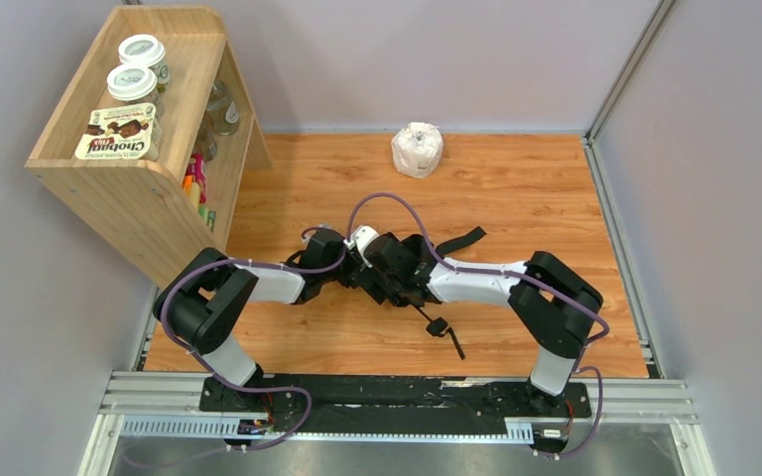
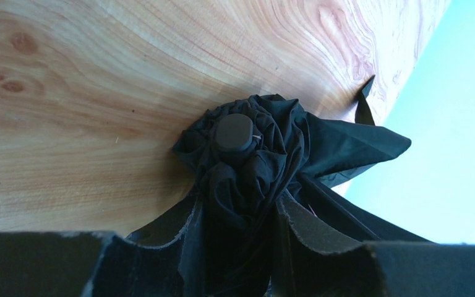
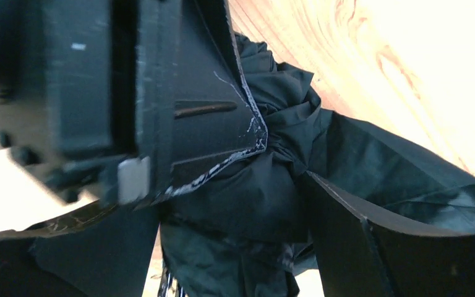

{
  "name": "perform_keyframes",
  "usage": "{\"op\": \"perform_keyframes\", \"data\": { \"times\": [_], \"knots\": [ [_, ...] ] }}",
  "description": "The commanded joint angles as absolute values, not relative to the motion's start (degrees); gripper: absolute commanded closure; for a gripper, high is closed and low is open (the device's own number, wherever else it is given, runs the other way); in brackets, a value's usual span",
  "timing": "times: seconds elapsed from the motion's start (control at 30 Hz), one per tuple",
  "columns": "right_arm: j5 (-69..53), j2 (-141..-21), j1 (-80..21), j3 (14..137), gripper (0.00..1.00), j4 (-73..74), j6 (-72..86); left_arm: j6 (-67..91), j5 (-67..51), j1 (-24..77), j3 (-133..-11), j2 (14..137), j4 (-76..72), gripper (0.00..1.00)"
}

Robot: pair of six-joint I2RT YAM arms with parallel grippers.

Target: Put away the umbrella

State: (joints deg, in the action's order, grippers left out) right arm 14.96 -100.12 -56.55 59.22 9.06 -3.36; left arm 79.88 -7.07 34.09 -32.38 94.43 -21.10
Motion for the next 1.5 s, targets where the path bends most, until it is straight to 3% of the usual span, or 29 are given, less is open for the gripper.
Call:
{"op": "perform_keyframes", "data": {
  "times": [0.0, 0.07, 0.23, 0.3, 0.37, 0.5, 0.53, 0.67, 0.8, 1.2, 1.23, 1.27, 1.3, 1.33, 1.4, 1.47],
  "knots": [
    [18.1, -103.7, -56.7, 57.5, 0.18, 5.4, -1.6, 74.9, -2.0, 34.7, -28.2, 98.4, -1.0, 0.88],
    [17.5, -104.4, -56.7, 55.3, 0.28, 5.1, 1.2, 74.9, -2.1, 34.7, -28.3, 98.1, -1.0, 0.88],
    [15.7, -104.8, -56.3, 50.0, 0.74, 5.1, 6.4, 74.3, -1.8, 34.7, -28.7, 96.2, -0.5, 0.87],
    [12.2, -104.7, -55.5, 47.8, 0.89, 3.9, 8.2, 74.2, -1.5, 34.6, -28.4, 94.2, -0.9, 0.83],
    [4.0, -104.9, -53.4, 45.1, 1.00, 1.2, 10.2, 73.4, -1.3, 33.9, -28.2, 90.9, -1.1, 0.71],
    [-16.5, -106.3, -48.6, 41.3, 1.00, -6.7, 11.8, 69.9, -0.3, 31.5, -27.8, 81.9, -0.3, 0.40],
    [-20.8, -106.7, -47.5, 40.6, 1.00, -8.3, 12.9, 69.5, -0.3, 30.8, -27.9, 80.6, -0.3, 0.25],
    [-36.7, -112.0, -41.8, 41.0, 1.00, -13.9, 19.2, 68.5, -1.5, 30.1, -28.6, 73.0, 2.1, 0.24],
    [-49.2, -117.9, -37.5, 42.2, 1.00, -20.3, 27.1, 70.8, -3.0, 30.1, -28.7, 73.7, 2.6, 0.24],
    [-56.9, -124.5, -35.6, 48.3, 1.00, -27.4, 39.9, 75.4, -7.1, 33.9, -31.3, 91.5, -8.5, 0.23],
    [-57.4, -124.5, -35.6, 48.9, 1.00, -27.3, 40.7, 75.9, -7.0, 34.1, -30.9, 93.2, -8.4, 0.23],
    [-57.4, -124.5, -35.5, 49.6, 1.00, -26.5, 40.3, 77.0, -6.9, 34.3, -29.9, 94.2, -8.3, 0.38],
    [-57.6, -124.5, -35.5, 50.4, 1.00, -24.7, 39.6, 77.4, -6.6, 34.3, -29.0, 95.3, -8.3, 0.46],
    [-57.6, -124.2, -35.5, 51.3, 1.00, -23.1, 38.9, 78.5, -6.3, 34.4, -26.9, 95.5, -8.4, 0.66],
    [-57.0, -122.8, -35.7, 53.4, 1.00, -17.3, 35.8, 79.1, -5.6, 34.4, -24.5, 95.8, -8.5, 0.81],
    [-54.6, -120.7, -35.9, 55.6, 0.96, -10.0, 32.4, 79.0, -4.8, 34.5, -23.3, 95.4, -7.6, 0.88]
  ]
}}
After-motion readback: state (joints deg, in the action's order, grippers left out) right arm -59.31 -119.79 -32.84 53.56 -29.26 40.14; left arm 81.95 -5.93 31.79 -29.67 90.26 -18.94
